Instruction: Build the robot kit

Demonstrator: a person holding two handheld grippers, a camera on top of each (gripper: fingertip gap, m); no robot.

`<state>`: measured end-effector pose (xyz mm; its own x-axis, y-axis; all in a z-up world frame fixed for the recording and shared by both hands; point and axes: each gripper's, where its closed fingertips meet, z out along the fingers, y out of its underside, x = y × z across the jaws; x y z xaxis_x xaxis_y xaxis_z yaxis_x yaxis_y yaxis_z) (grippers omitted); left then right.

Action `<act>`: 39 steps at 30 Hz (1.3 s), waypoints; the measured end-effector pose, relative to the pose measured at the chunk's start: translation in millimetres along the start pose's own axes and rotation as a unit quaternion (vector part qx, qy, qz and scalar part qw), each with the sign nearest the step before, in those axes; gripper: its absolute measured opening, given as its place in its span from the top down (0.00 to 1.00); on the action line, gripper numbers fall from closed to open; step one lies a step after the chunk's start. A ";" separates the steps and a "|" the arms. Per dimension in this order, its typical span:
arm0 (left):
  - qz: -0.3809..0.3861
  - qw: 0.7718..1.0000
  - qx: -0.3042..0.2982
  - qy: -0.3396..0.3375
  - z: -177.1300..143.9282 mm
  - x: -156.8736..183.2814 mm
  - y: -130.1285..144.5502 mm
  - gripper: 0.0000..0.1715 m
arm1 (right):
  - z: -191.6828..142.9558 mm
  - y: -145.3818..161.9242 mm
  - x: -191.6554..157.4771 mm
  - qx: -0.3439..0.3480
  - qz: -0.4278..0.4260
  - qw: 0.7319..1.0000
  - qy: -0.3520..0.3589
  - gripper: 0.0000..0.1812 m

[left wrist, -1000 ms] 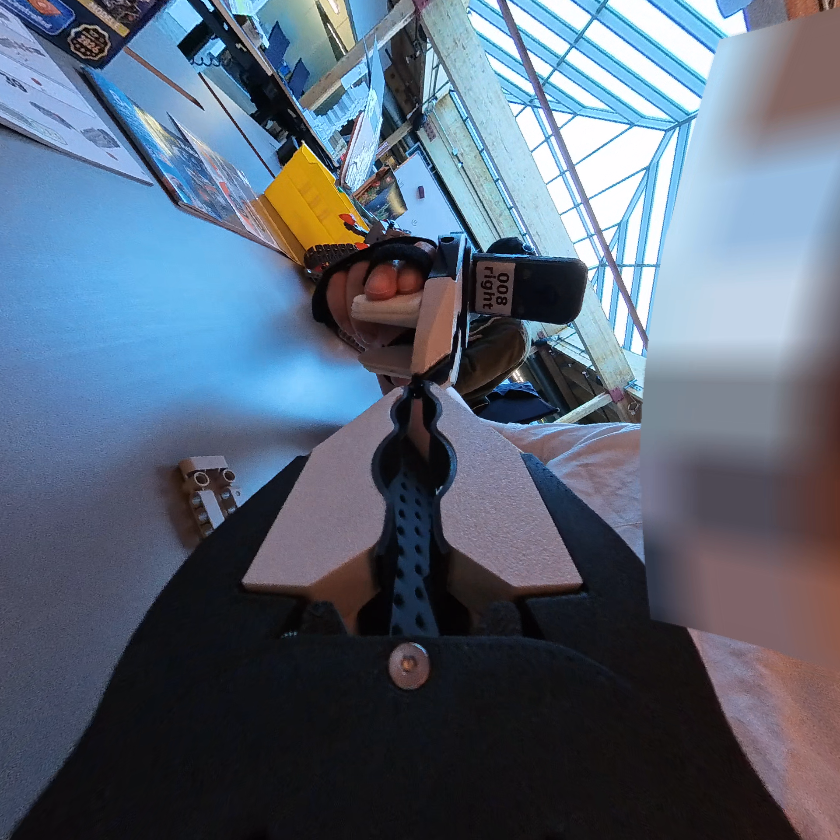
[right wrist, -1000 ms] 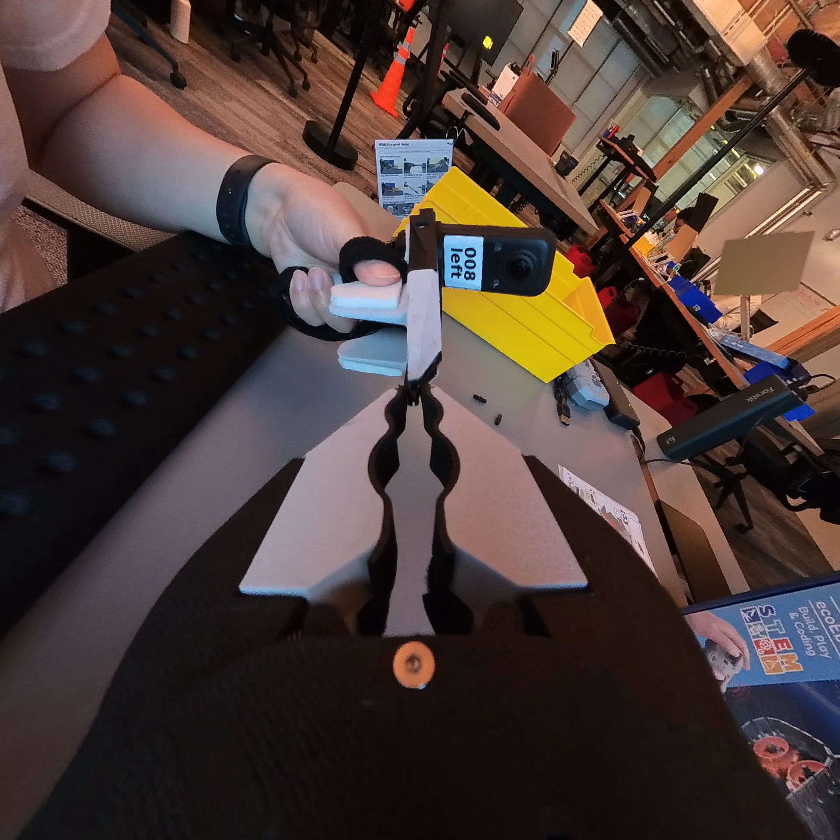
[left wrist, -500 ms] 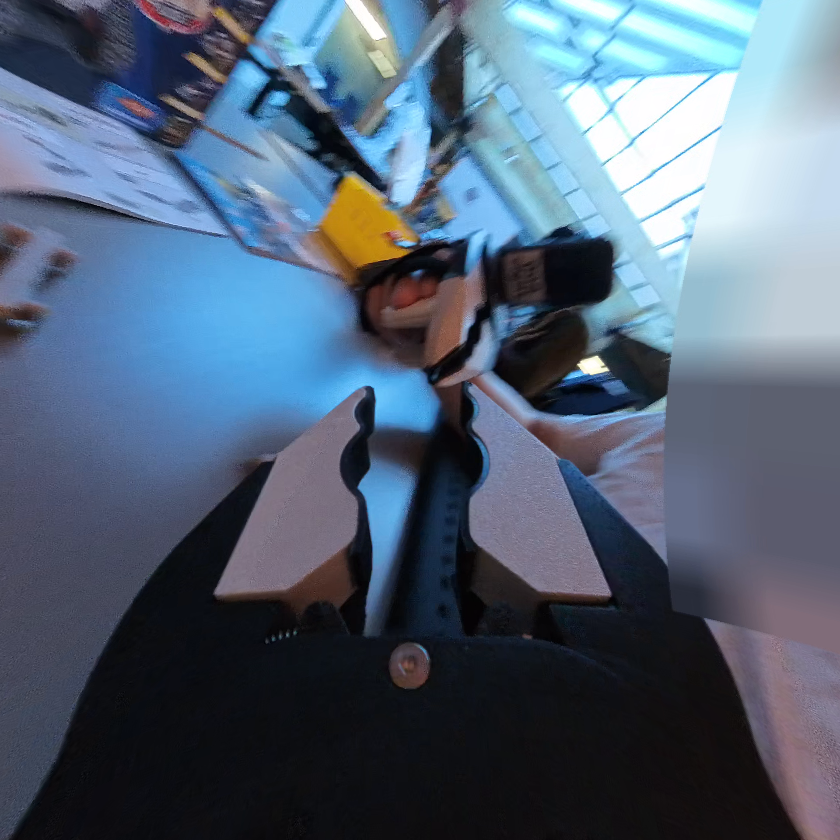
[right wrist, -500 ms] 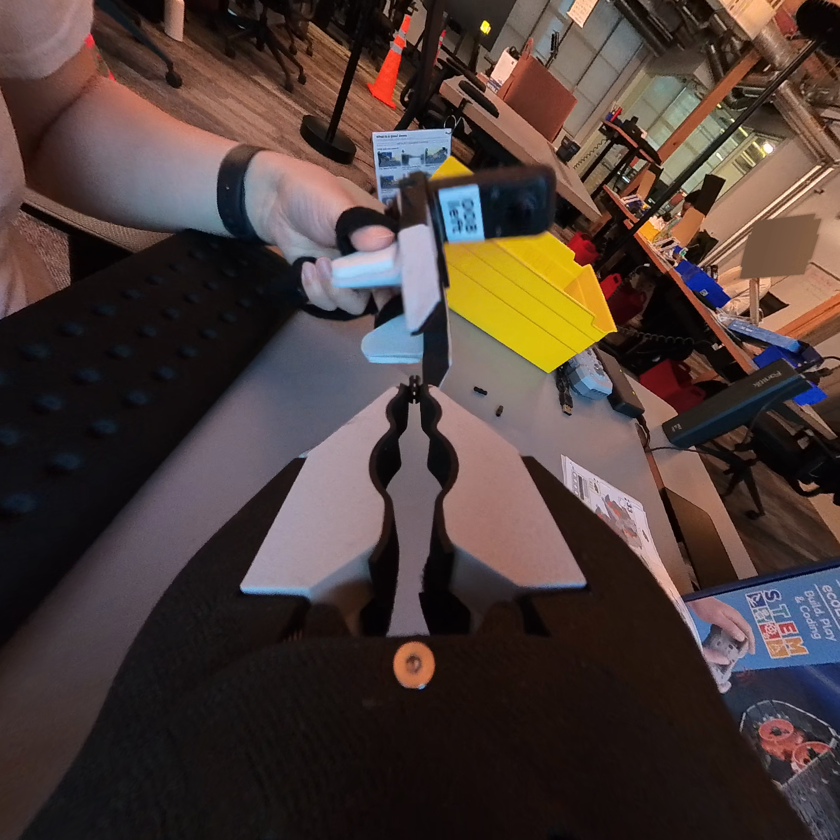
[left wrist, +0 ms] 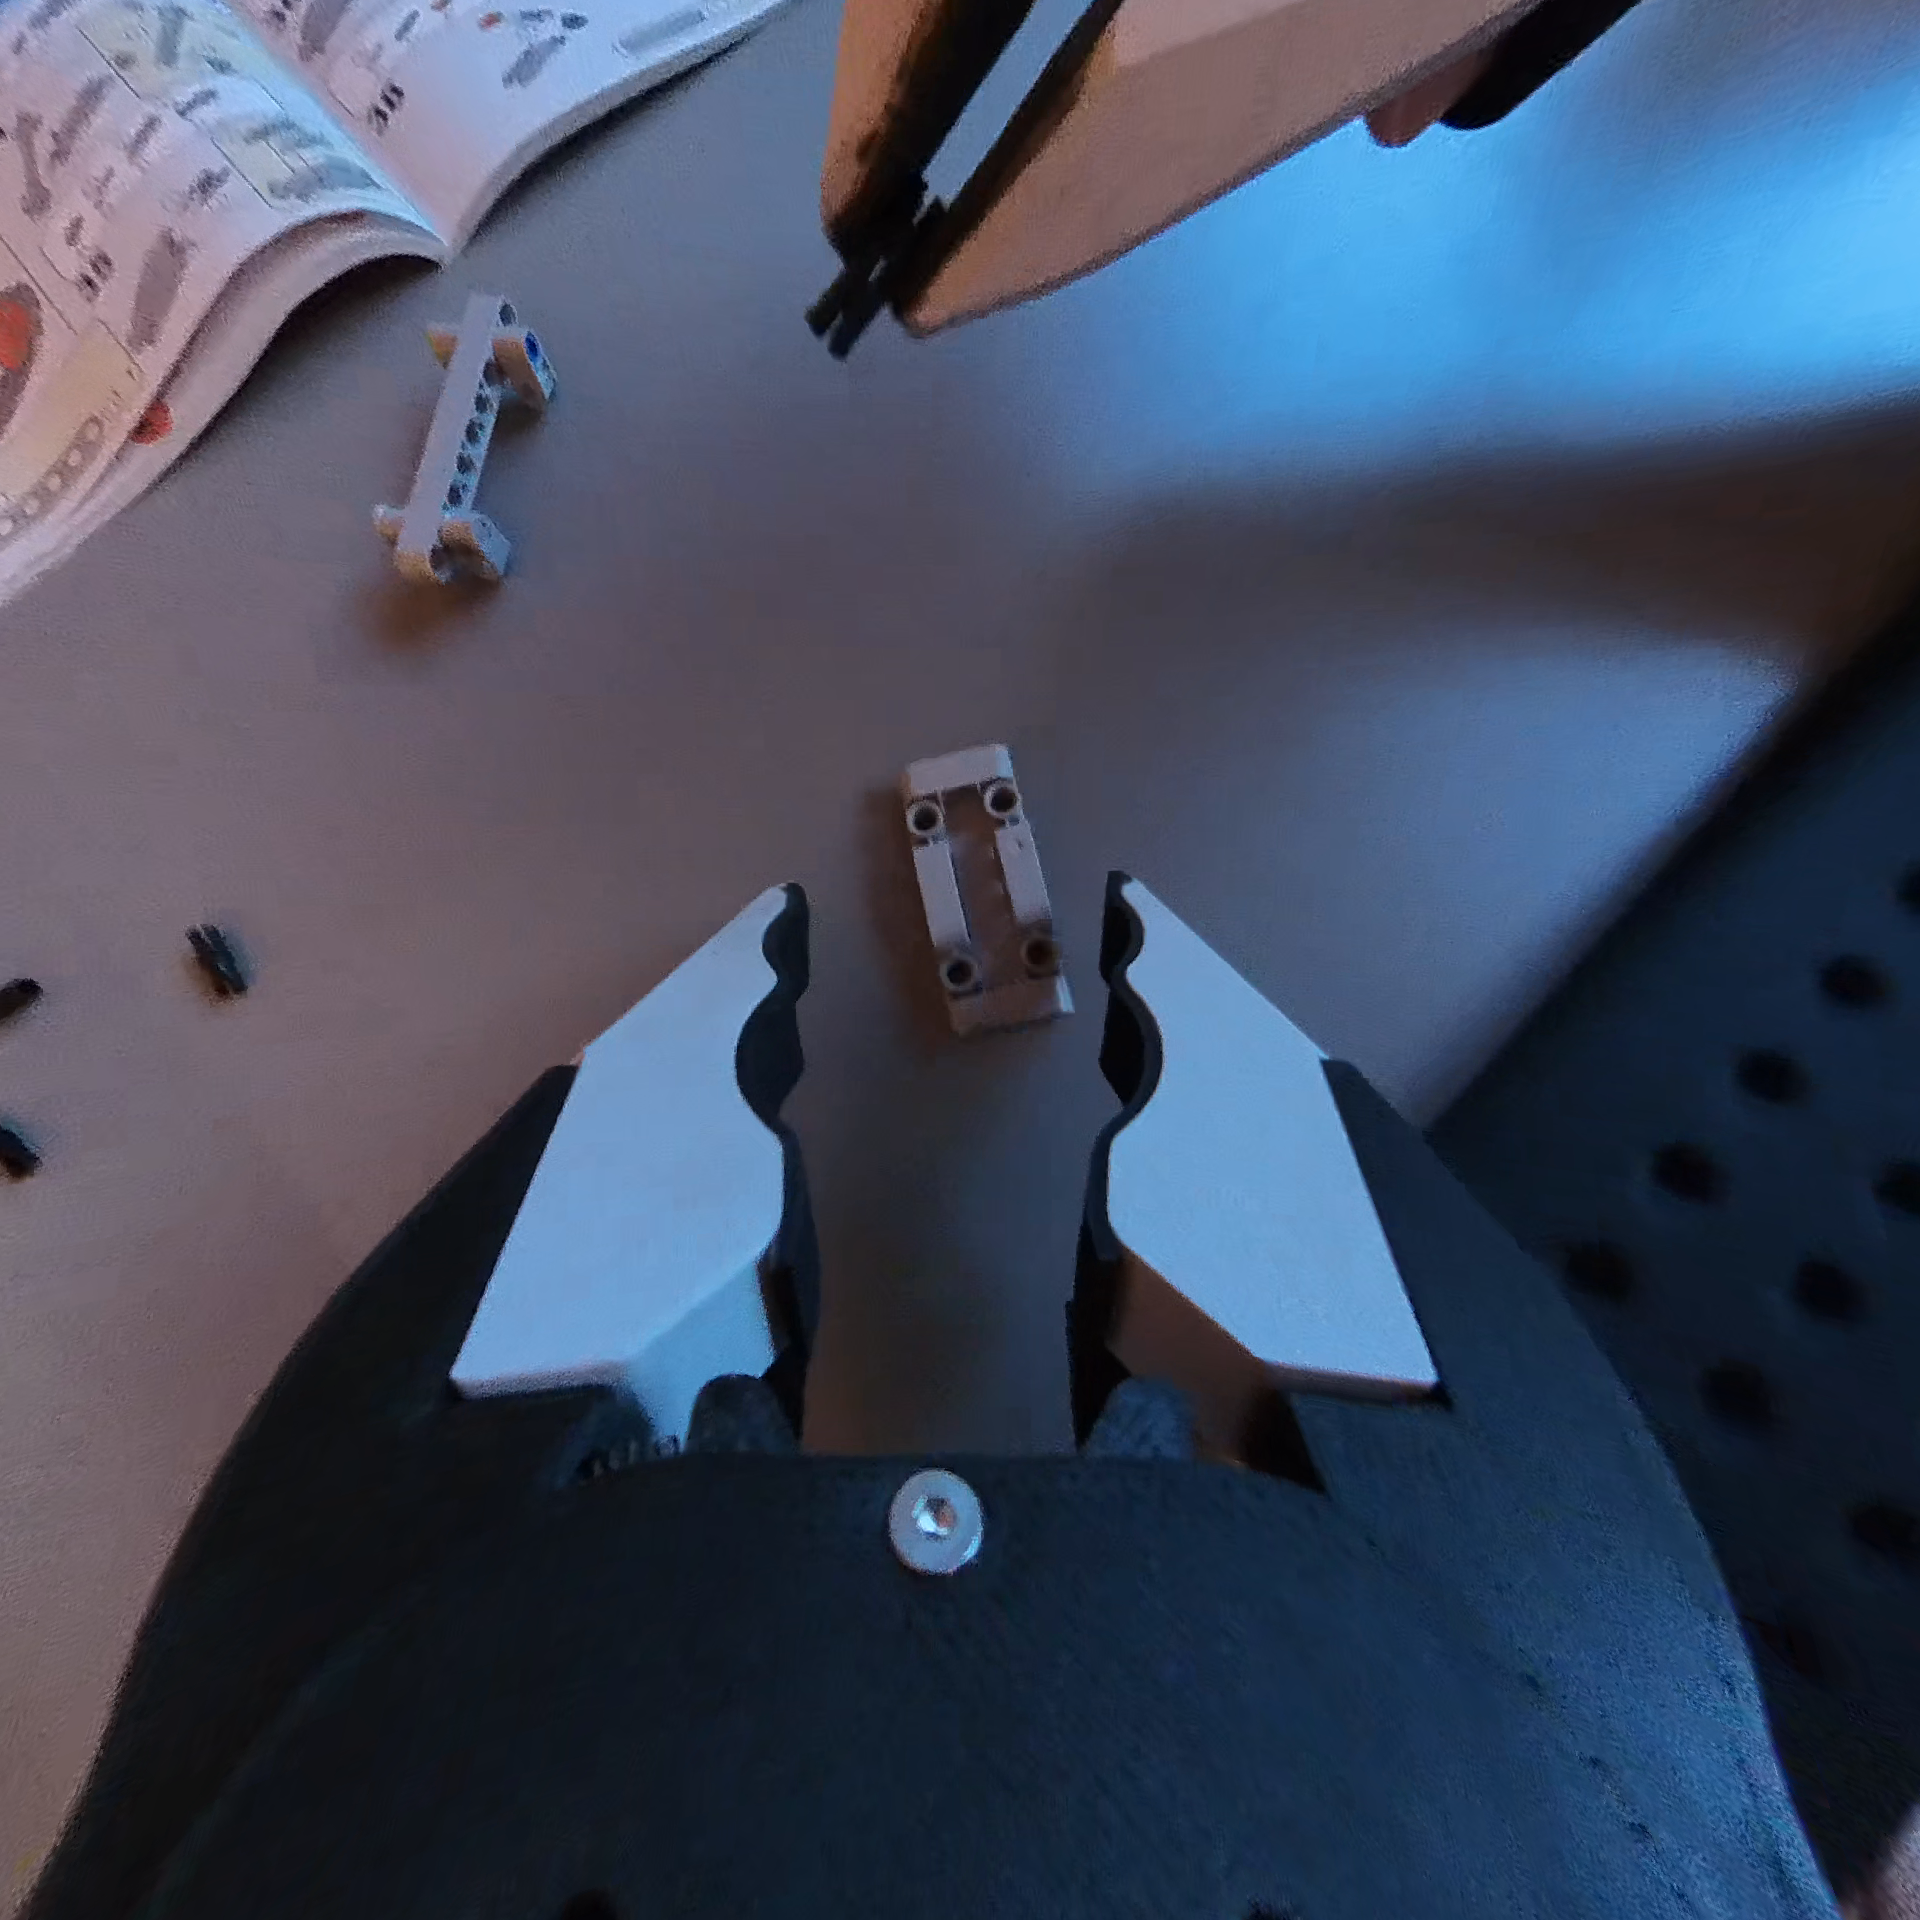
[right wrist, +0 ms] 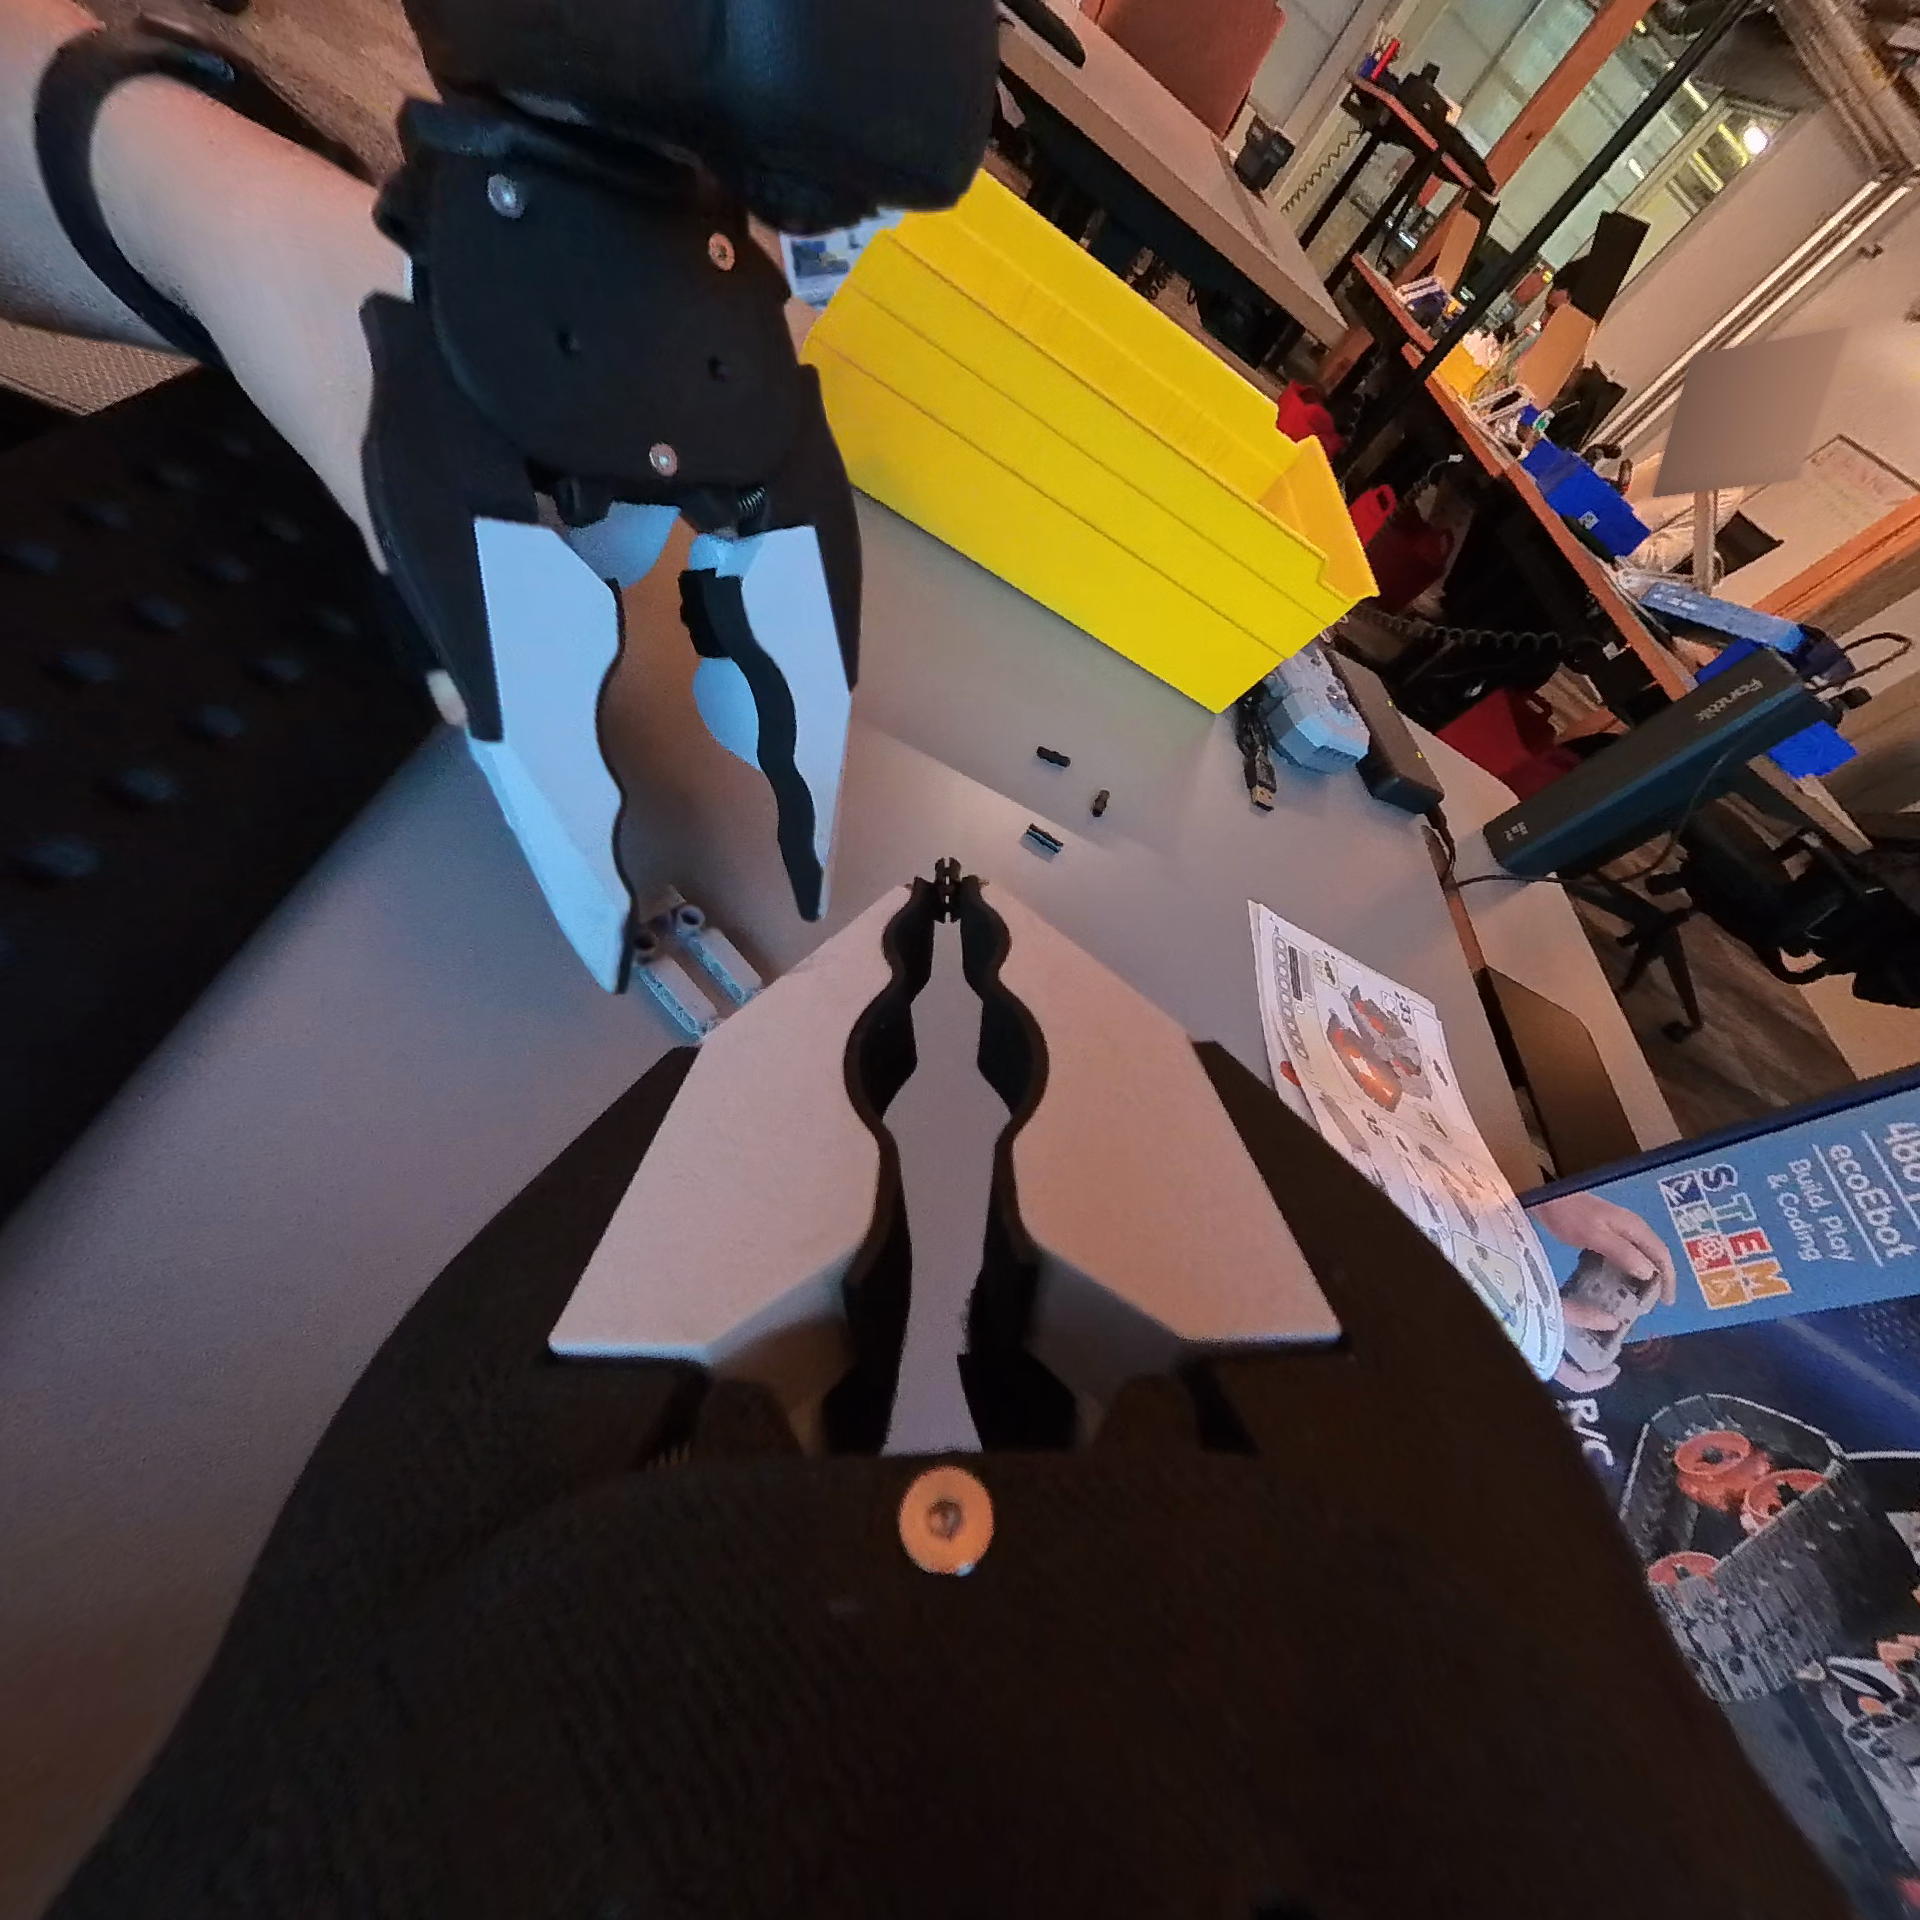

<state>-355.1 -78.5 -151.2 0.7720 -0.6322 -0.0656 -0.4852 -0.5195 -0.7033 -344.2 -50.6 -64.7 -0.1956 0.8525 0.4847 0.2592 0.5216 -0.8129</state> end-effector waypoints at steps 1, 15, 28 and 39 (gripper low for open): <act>0.008 1.000 -0.002 -0.002 3.8 -0.6 -2.4 0.68 | -1.0 0.5 1.2 -0.001 -0.001 1.000 0.002 0.98; 0.019 0.999 -0.018 0.041 12.6 6.7 2.1 0.69 | -6.4 16.9 8.0 -0.023 0.015 1.000 0.006 0.97; 0.173 0.985 -0.022 0.000 16.5 -26.3 -7.1 0.86 | -6.8 29.1 15.3 -0.063 0.014 0.998 0.027 0.97; 0.240 0.969 0.024 -0.048 35.0 -66.4 -52.2 0.86 | 10.6 67.2 35.7 -0.222 -0.168 0.949 0.144 0.97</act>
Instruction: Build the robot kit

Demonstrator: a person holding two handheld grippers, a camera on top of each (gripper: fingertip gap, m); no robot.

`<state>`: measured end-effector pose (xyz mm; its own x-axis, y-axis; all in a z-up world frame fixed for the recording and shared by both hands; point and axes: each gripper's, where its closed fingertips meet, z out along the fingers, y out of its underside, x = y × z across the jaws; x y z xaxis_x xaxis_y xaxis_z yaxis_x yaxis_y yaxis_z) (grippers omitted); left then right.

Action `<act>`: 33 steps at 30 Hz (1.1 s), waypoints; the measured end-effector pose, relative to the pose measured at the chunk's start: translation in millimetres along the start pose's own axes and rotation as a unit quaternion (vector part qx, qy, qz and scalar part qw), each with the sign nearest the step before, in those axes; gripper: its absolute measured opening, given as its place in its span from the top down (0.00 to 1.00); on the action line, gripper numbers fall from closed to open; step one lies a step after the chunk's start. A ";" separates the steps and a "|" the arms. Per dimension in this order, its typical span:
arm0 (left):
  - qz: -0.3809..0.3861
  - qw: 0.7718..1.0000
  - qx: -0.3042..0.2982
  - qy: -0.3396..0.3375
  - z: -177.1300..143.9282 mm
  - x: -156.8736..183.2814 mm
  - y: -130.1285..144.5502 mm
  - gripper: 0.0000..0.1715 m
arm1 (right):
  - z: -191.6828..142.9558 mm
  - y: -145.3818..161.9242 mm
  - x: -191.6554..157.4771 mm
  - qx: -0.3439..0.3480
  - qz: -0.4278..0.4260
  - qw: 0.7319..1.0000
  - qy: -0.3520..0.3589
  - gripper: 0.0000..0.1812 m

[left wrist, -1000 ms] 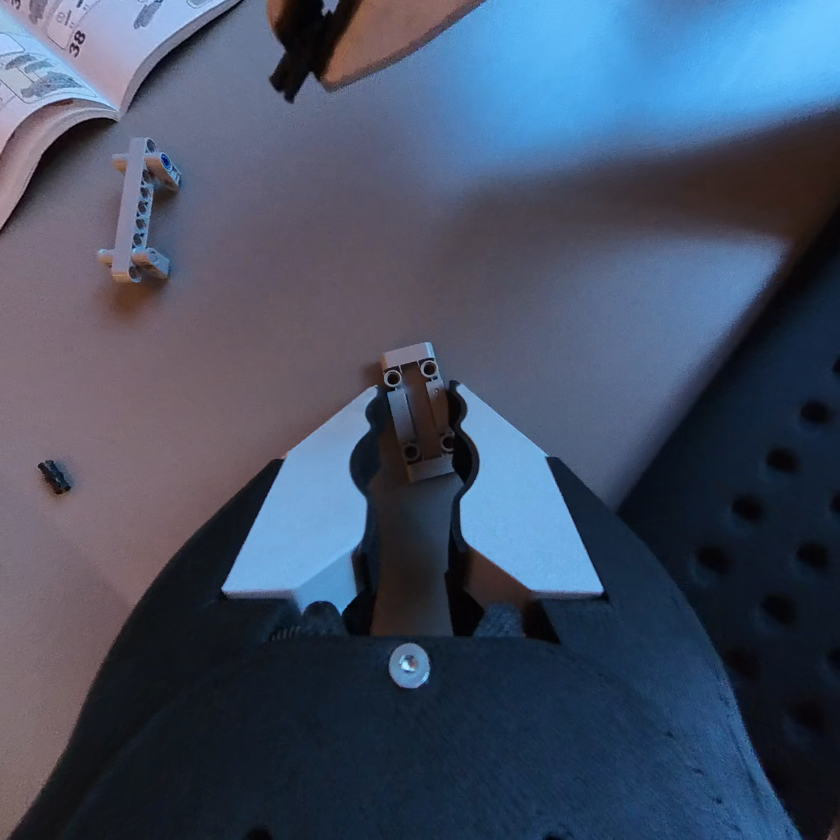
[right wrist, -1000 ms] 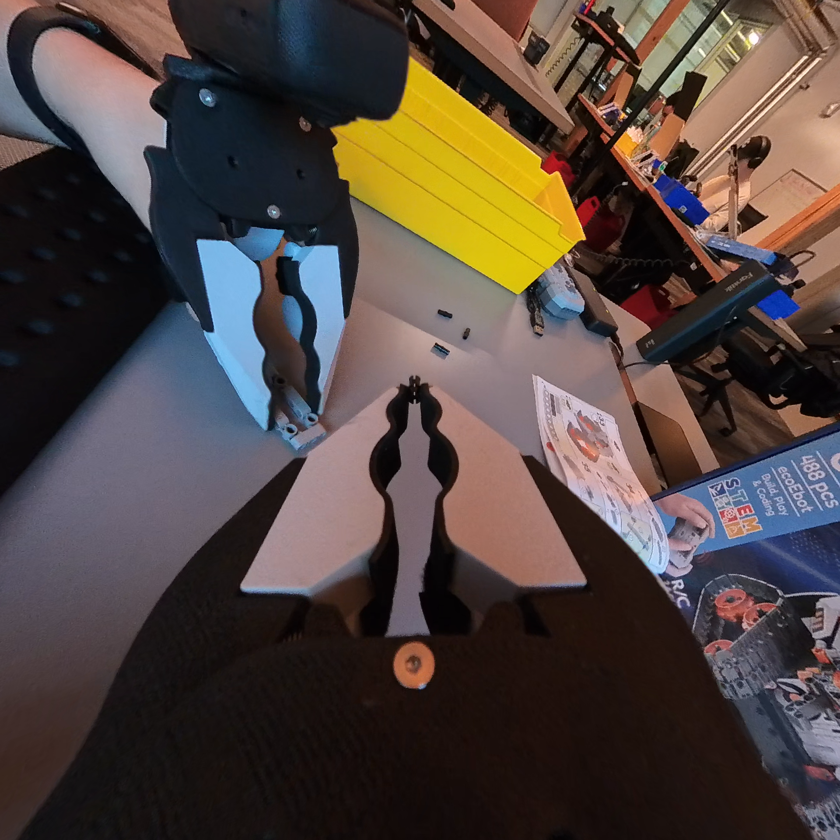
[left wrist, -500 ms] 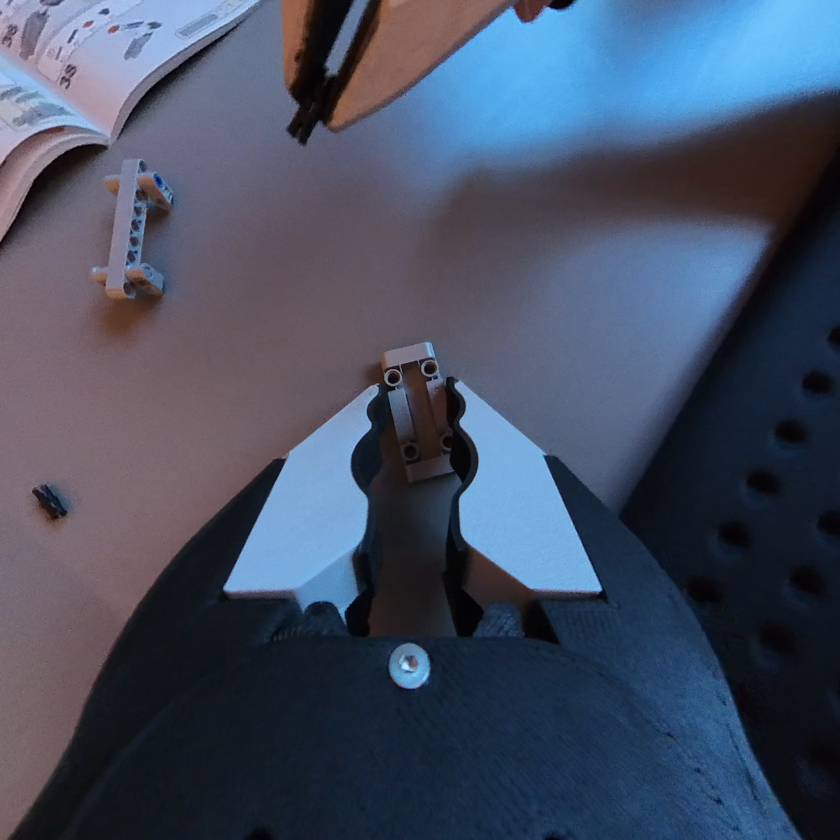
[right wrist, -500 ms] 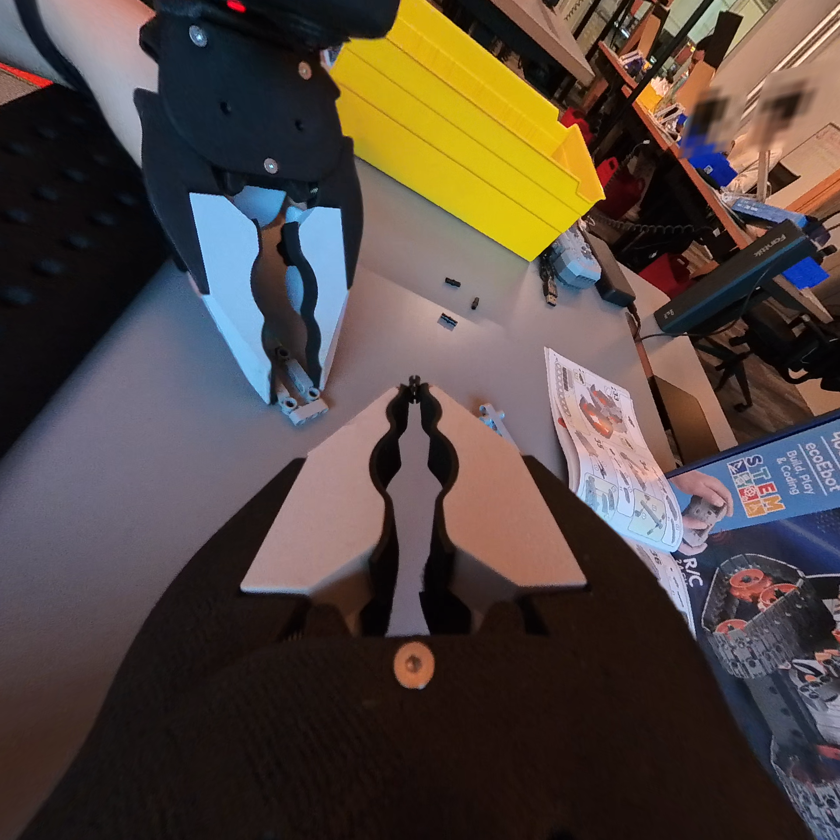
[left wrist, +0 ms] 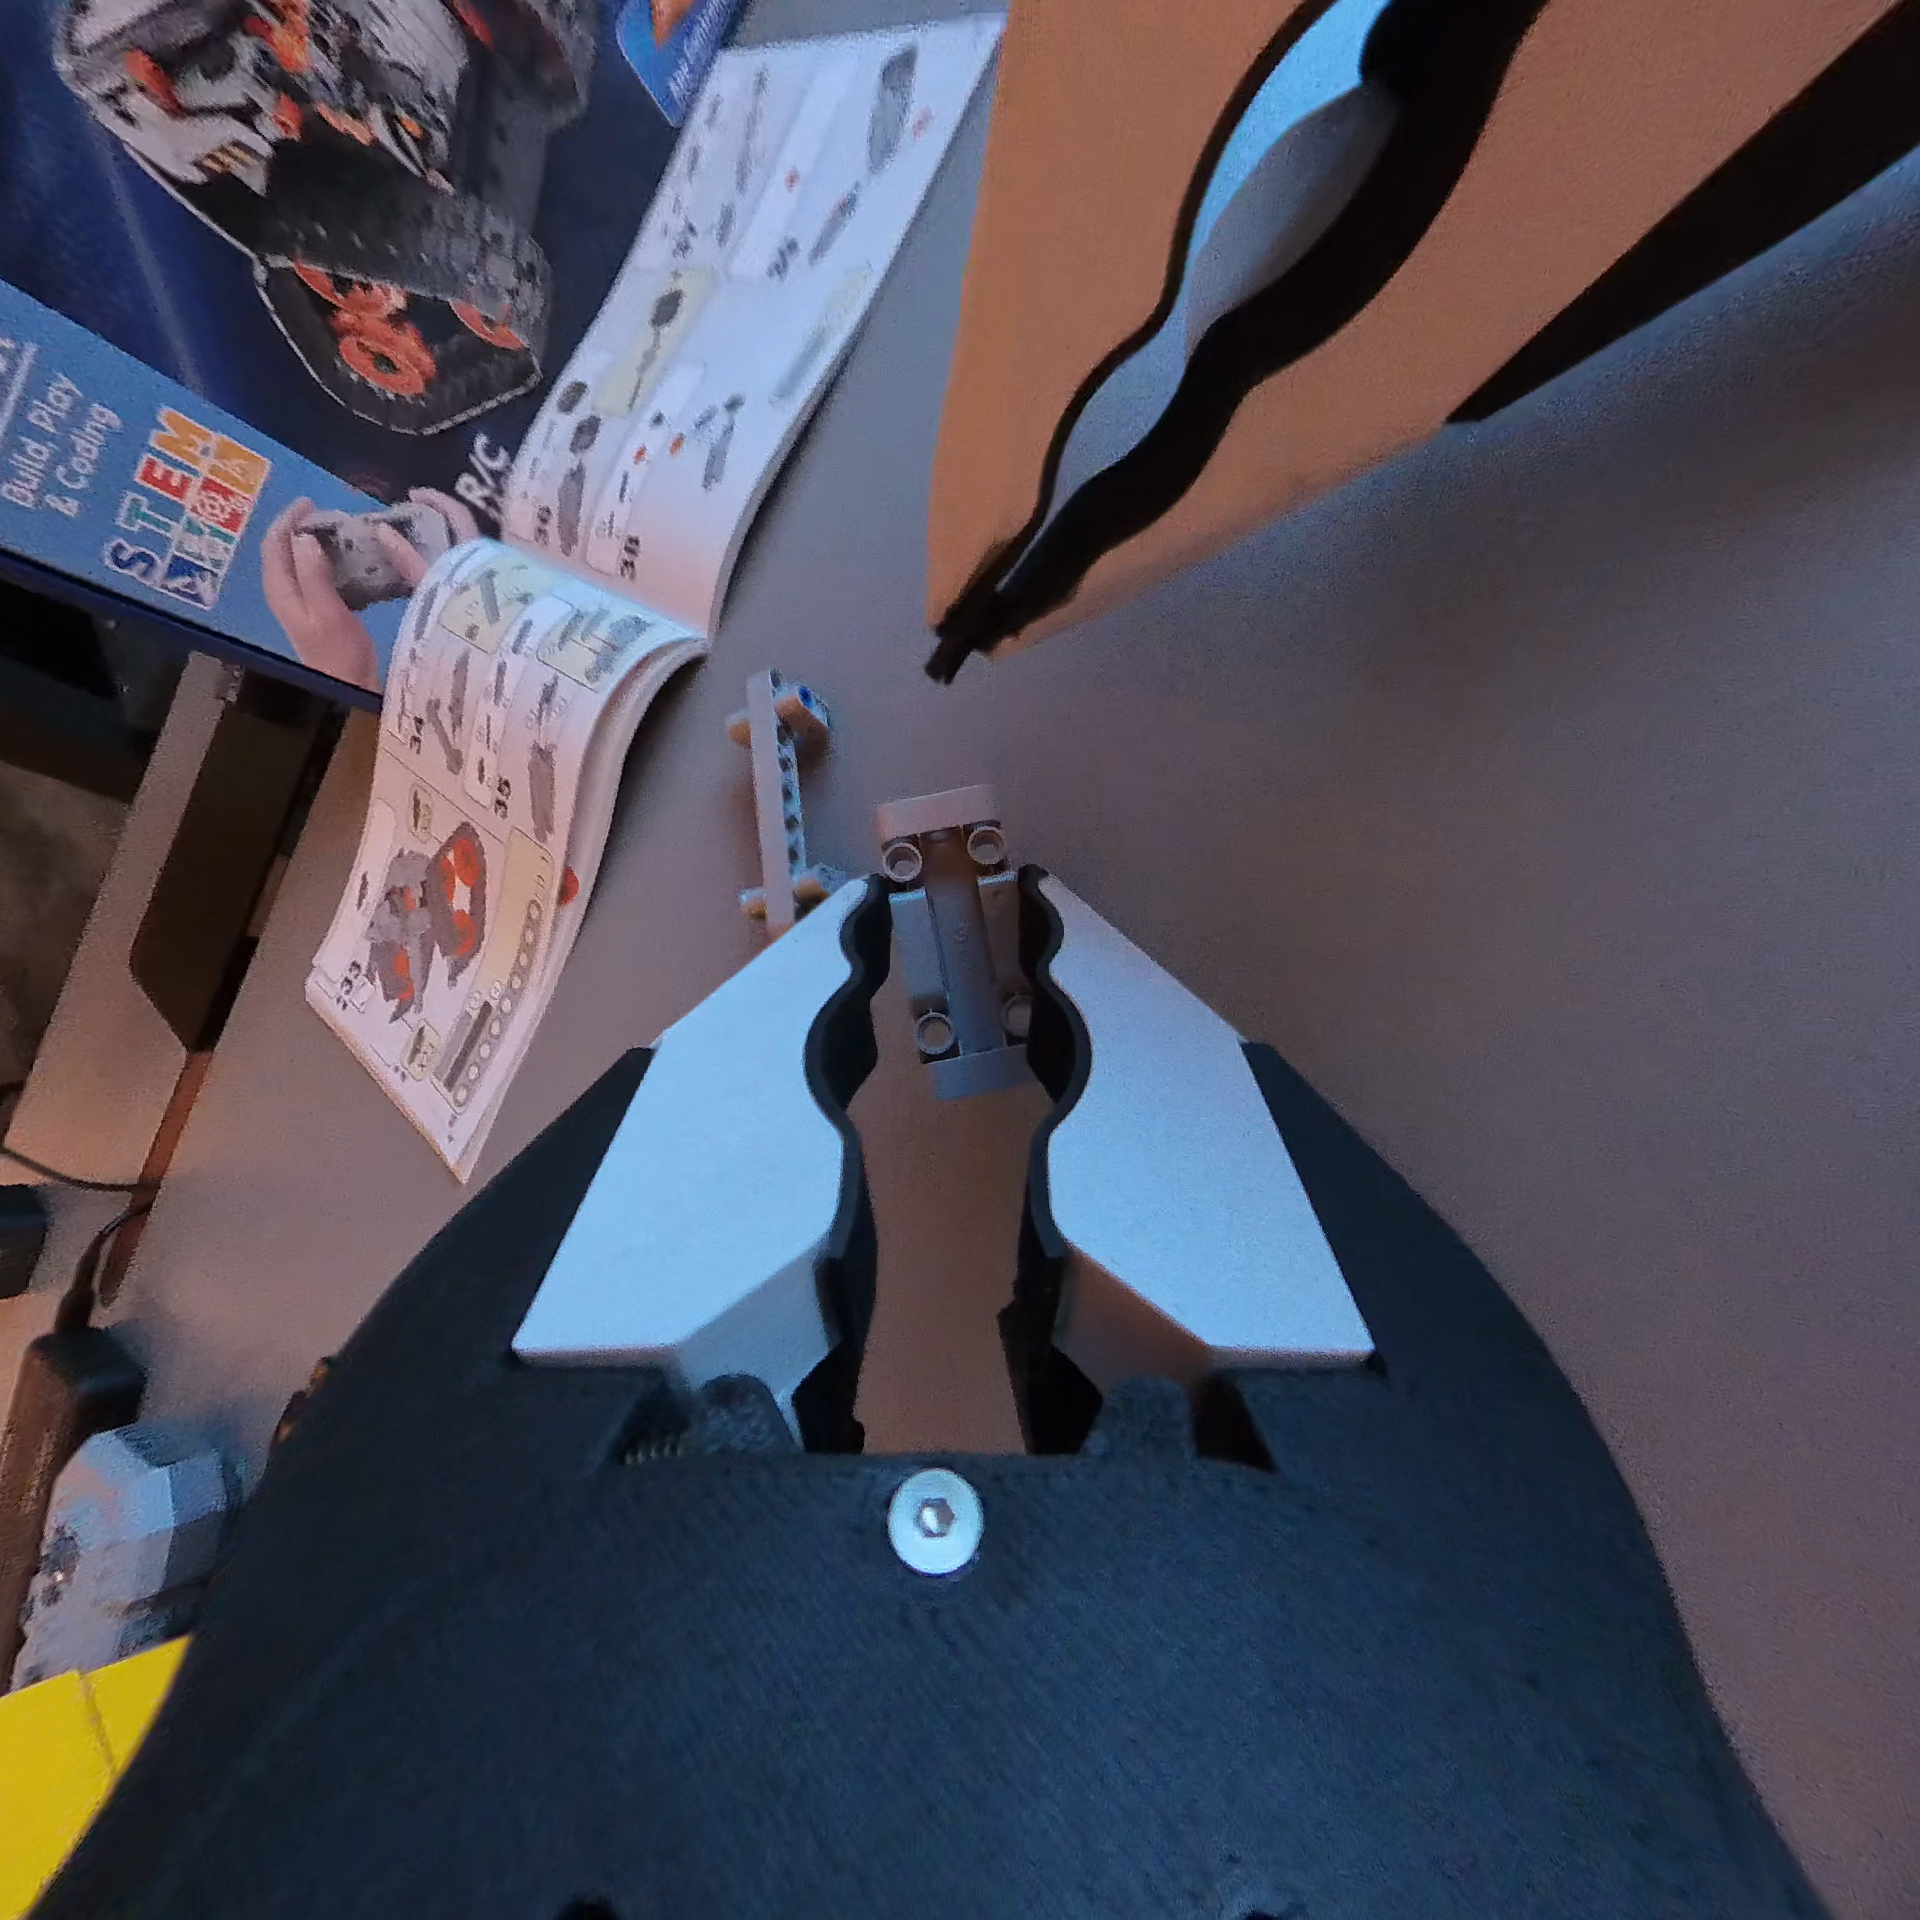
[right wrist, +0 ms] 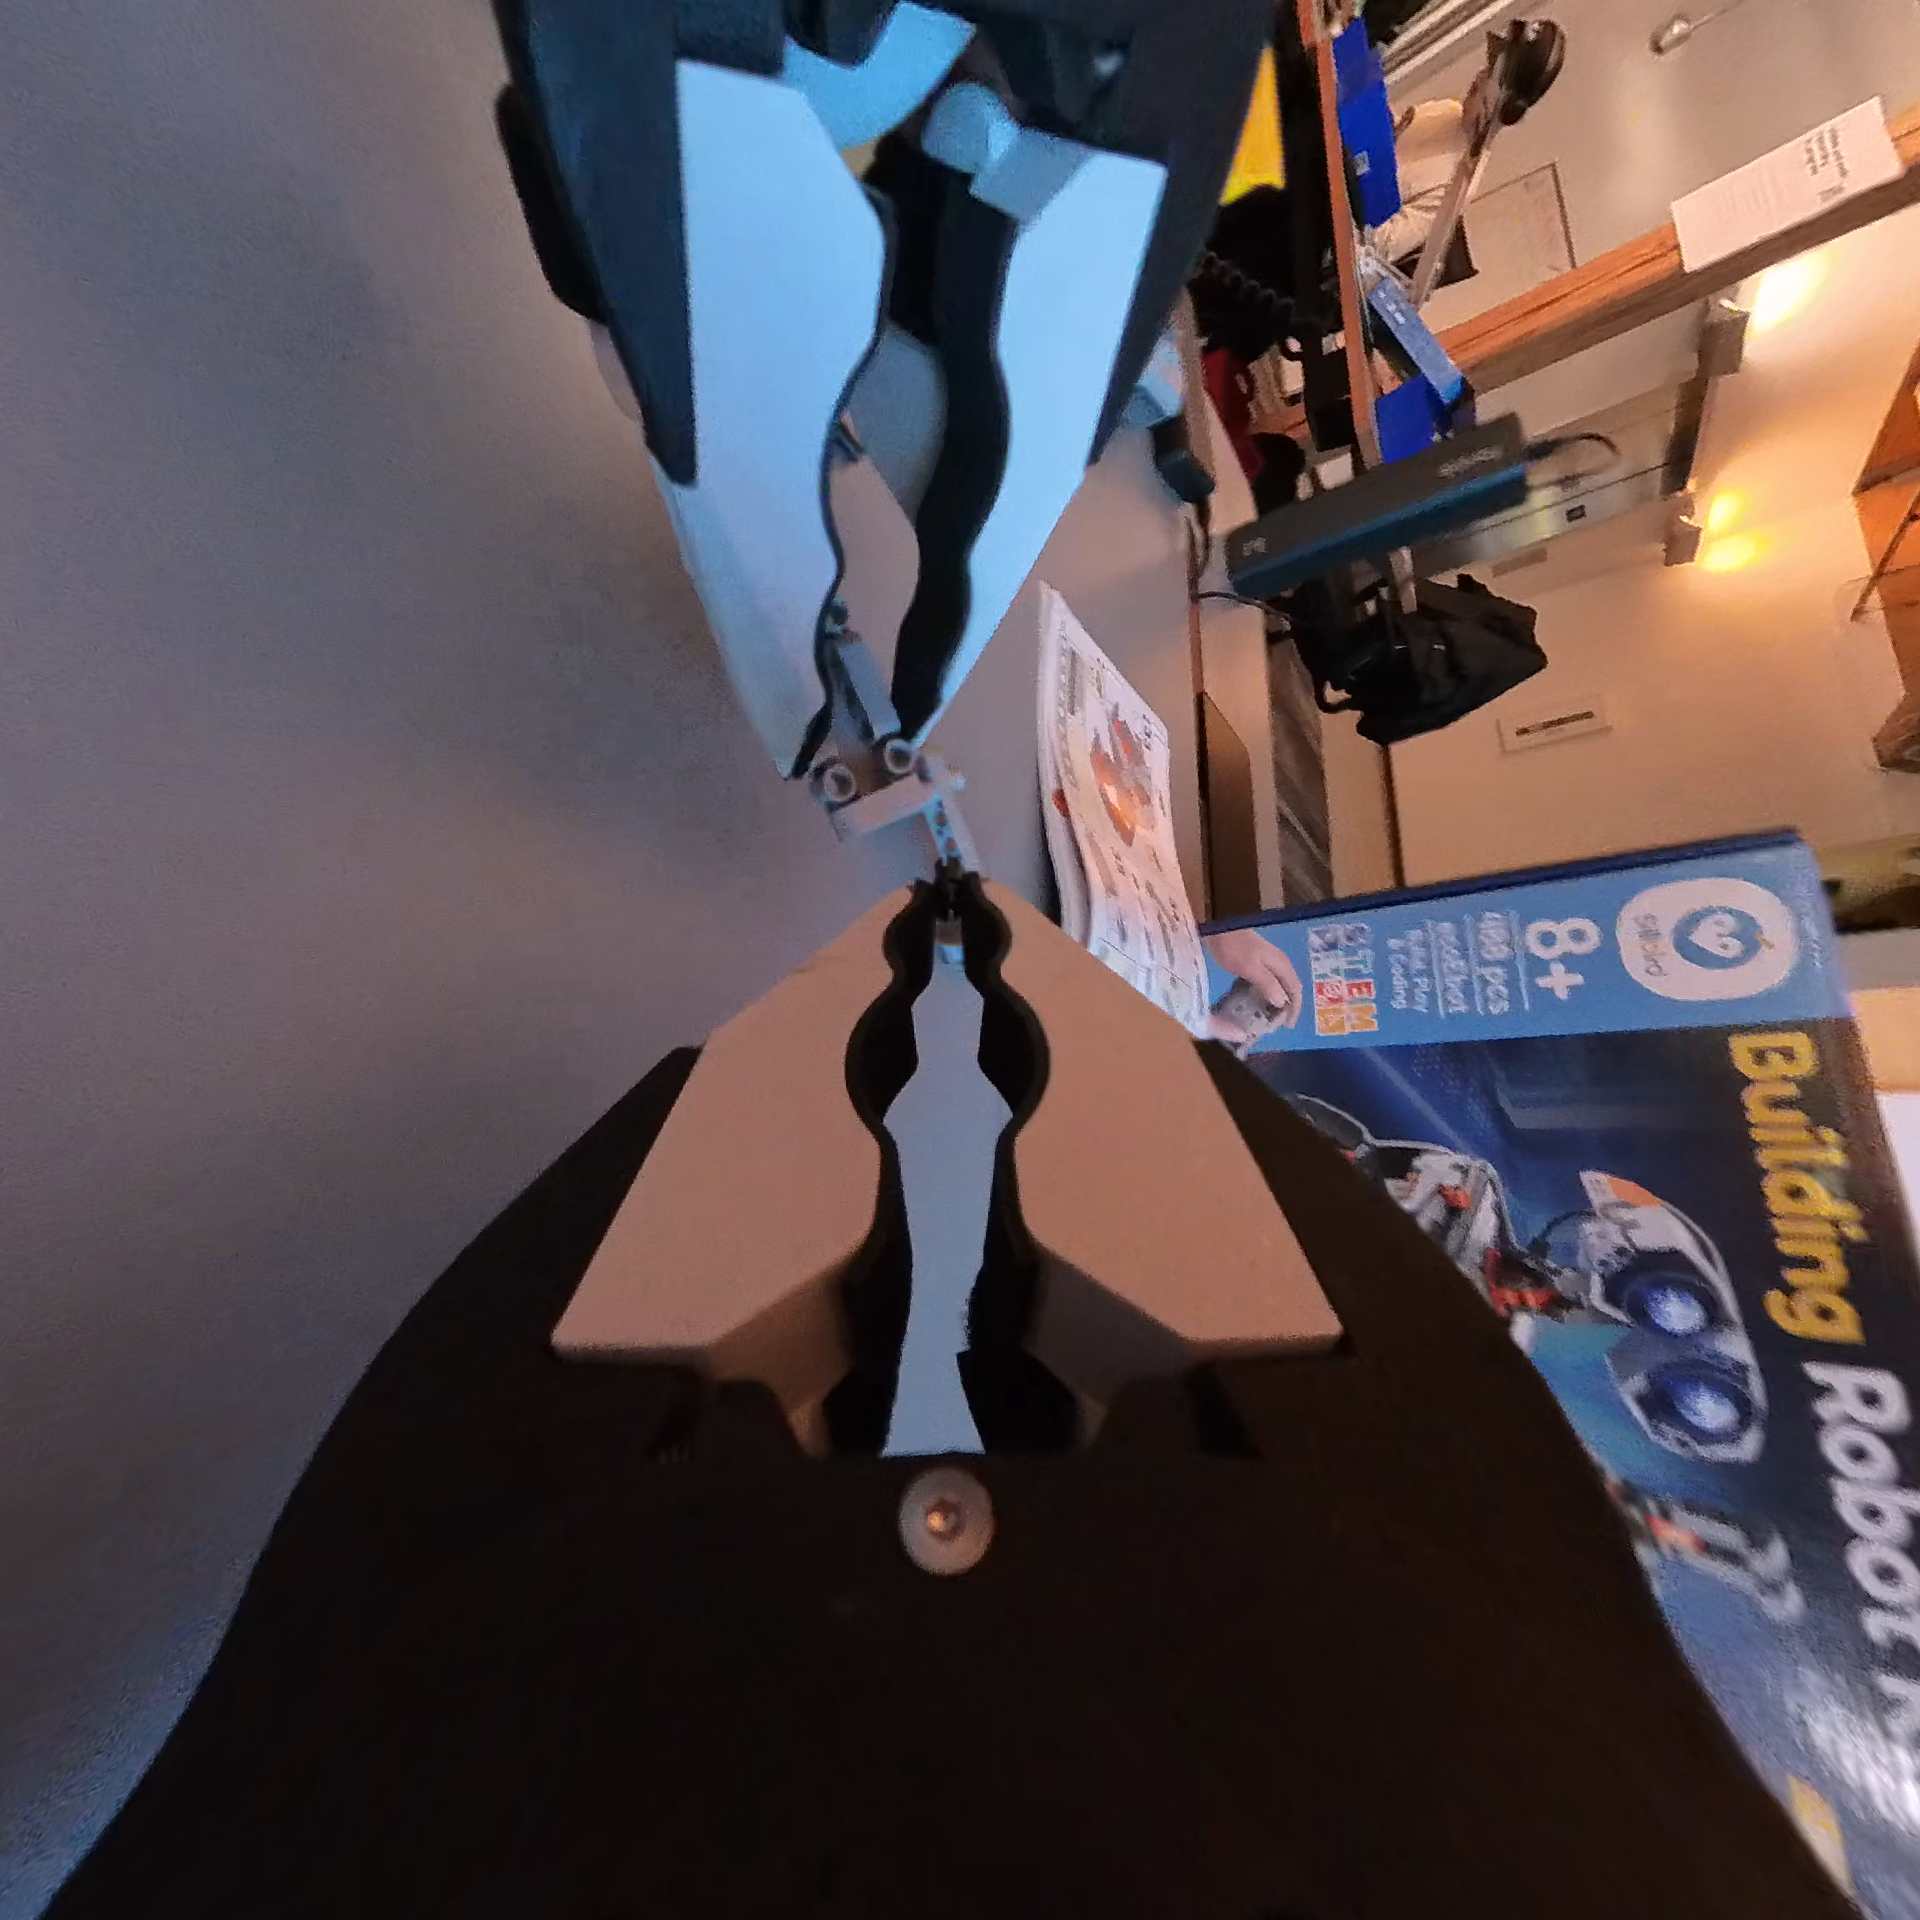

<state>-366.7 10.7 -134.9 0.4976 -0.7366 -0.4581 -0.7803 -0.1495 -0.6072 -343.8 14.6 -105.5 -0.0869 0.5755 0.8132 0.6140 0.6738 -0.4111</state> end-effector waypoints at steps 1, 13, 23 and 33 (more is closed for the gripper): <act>0.003 1.000 -0.010 -0.001 1.7 1.2 3.3 0.86 | 3.7 -1.5 -6.5 0.004 -0.006 1.000 -0.014 0.97; -0.018 1.000 -0.015 0.017 0.7 5.4 3.2 0.87 | 18.6 -12.6 -26.1 -0.009 -0.069 0.997 -0.028 0.97; -0.021 0.999 -0.027 0.006 3.1 6.5 3.8 0.87 | 22.4 -7.1 -31.7 -0.059 -0.112 0.991 -0.043 0.98; -0.036 0.999 0.004 0.008 1.7 8.0 5.4 0.87 | 24.2 -8.6 -36.7 -0.048 -0.038 0.995 -0.080 0.98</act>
